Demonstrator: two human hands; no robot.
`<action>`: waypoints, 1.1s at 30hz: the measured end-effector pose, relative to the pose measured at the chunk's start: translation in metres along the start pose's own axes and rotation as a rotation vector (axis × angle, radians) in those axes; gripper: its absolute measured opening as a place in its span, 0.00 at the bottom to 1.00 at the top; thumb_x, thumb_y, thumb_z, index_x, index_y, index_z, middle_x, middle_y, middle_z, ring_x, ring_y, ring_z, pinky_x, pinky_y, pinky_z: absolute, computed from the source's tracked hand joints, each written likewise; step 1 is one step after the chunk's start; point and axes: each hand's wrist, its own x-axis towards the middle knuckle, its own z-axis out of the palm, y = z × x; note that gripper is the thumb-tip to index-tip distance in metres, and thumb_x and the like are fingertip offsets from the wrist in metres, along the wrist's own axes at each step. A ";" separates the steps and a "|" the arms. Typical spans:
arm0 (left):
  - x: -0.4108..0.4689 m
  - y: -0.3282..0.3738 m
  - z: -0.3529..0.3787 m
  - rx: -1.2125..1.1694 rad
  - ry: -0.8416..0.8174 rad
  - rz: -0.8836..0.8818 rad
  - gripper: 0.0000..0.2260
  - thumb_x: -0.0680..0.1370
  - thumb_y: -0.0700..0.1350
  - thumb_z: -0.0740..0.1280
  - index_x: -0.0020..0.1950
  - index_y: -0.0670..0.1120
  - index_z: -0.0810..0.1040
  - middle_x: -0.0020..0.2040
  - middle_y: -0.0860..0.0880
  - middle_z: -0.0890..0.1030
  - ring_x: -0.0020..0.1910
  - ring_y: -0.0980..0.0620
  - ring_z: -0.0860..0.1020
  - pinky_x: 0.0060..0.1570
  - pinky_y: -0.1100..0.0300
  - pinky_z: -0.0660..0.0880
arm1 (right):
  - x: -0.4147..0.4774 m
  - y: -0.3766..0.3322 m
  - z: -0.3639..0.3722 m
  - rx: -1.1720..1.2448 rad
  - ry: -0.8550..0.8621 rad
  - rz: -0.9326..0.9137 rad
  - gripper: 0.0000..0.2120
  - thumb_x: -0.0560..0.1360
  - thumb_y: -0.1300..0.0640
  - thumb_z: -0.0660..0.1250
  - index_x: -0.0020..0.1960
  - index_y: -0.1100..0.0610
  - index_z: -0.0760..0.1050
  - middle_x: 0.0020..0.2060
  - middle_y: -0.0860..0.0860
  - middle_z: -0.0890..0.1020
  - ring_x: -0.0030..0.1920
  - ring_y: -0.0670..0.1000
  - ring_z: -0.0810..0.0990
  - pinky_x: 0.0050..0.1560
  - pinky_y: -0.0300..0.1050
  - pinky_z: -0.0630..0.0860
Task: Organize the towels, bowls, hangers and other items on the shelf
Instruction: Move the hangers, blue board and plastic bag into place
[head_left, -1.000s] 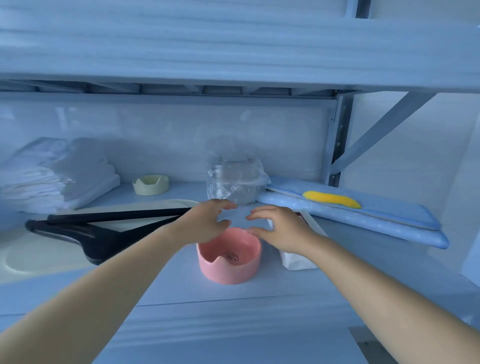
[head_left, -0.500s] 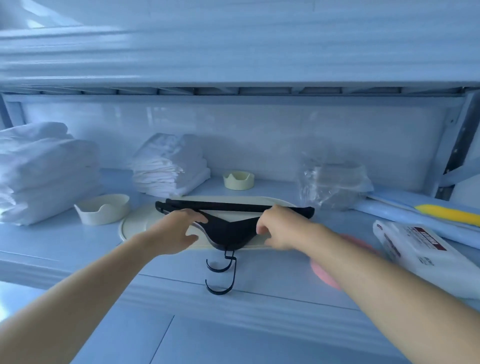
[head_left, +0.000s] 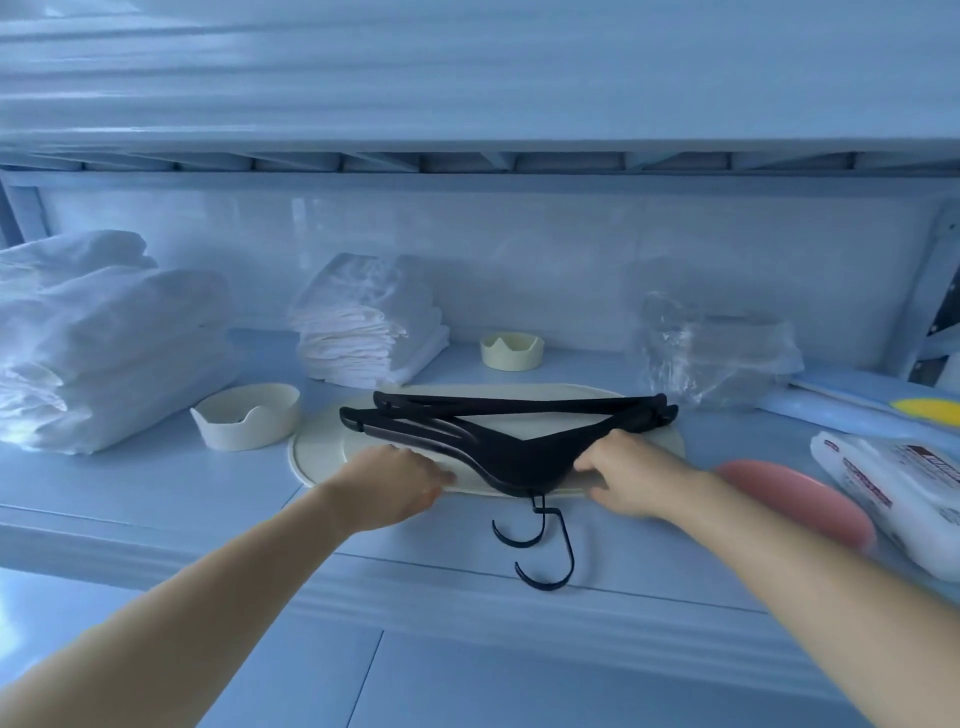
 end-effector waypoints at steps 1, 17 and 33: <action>0.001 0.002 -0.001 0.040 0.004 0.014 0.16 0.79 0.47 0.56 0.65 0.56 0.70 0.58 0.52 0.79 0.54 0.47 0.77 0.52 0.55 0.74 | 0.000 -0.002 0.002 0.011 0.006 -0.004 0.06 0.70 0.61 0.63 0.36 0.61 0.70 0.34 0.57 0.75 0.38 0.56 0.73 0.40 0.48 0.72; 0.000 -0.010 0.020 -0.173 0.079 -0.025 0.26 0.76 0.34 0.55 0.67 0.60 0.70 0.59 0.51 0.78 0.56 0.46 0.76 0.50 0.57 0.74 | 0.006 -0.011 0.007 -0.015 0.088 0.044 0.04 0.65 0.65 0.60 0.32 0.59 0.69 0.31 0.59 0.74 0.33 0.56 0.69 0.33 0.47 0.66; -0.024 -0.040 0.012 -0.504 0.252 0.161 0.13 0.74 0.52 0.59 0.49 0.53 0.81 0.46 0.60 0.81 0.45 0.60 0.78 0.45 0.60 0.76 | -0.012 -0.013 -0.005 0.154 0.088 0.029 0.04 0.67 0.52 0.72 0.40 0.51 0.81 0.34 0.42 0.81 0.37 0.43 0.76 0.38 0.36 0.71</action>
